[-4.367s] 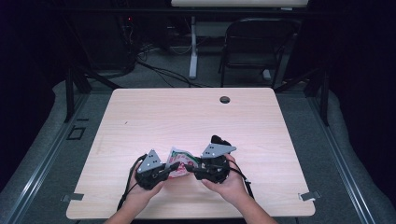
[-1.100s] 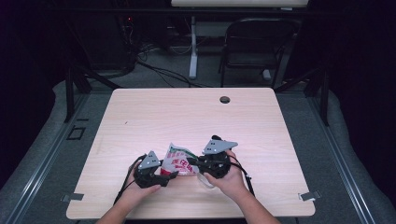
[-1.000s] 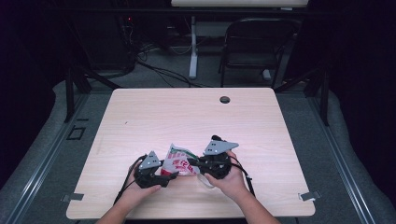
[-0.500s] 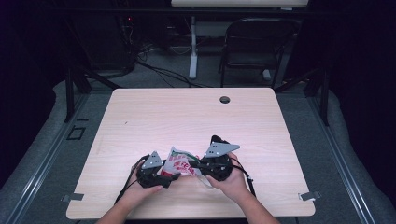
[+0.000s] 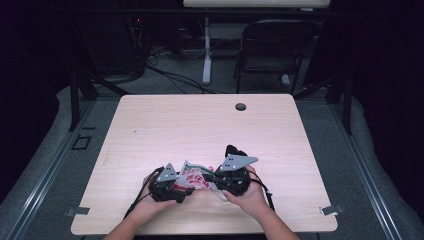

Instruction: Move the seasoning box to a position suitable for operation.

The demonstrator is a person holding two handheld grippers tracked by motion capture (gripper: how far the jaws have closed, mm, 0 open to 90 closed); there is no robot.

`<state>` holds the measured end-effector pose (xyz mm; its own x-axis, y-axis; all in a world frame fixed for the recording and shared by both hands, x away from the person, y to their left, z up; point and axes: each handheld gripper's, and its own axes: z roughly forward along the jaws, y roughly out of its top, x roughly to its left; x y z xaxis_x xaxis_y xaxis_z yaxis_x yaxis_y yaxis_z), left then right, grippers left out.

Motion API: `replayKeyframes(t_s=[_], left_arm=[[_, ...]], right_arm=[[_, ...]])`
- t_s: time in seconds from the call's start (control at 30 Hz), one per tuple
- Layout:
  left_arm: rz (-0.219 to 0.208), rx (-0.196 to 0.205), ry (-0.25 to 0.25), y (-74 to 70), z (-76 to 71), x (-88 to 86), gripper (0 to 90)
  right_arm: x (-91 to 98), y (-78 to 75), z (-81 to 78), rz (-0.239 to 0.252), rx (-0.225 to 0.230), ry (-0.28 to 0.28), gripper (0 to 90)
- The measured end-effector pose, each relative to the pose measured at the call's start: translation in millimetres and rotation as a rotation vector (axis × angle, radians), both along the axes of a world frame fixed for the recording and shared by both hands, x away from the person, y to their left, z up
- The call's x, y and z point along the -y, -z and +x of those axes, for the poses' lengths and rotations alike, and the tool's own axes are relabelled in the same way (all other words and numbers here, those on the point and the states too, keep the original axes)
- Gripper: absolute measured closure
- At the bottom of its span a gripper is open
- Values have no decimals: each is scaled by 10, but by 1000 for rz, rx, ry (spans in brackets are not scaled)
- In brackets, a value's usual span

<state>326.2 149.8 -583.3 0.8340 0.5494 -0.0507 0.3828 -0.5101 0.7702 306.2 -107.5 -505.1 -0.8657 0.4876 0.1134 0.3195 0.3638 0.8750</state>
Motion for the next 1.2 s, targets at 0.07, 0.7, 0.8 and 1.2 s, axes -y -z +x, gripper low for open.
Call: replayKeyframes(t_s=[0.07,0.7,0.8,1.2], left_arm=[[-12,-8,9,15,14,-3,270],[35,-49,13,48,54,44,283],[54,-34,14,49,48,60,283],[76,-13,9,51,35,84,283]], right_arm=[[6,5,-6,0,2,-2,896],[34,37,-12,4,9,-12,891],[34,38,-9,6,8,-13,891],[27,37,-5,14,10,3,893]])
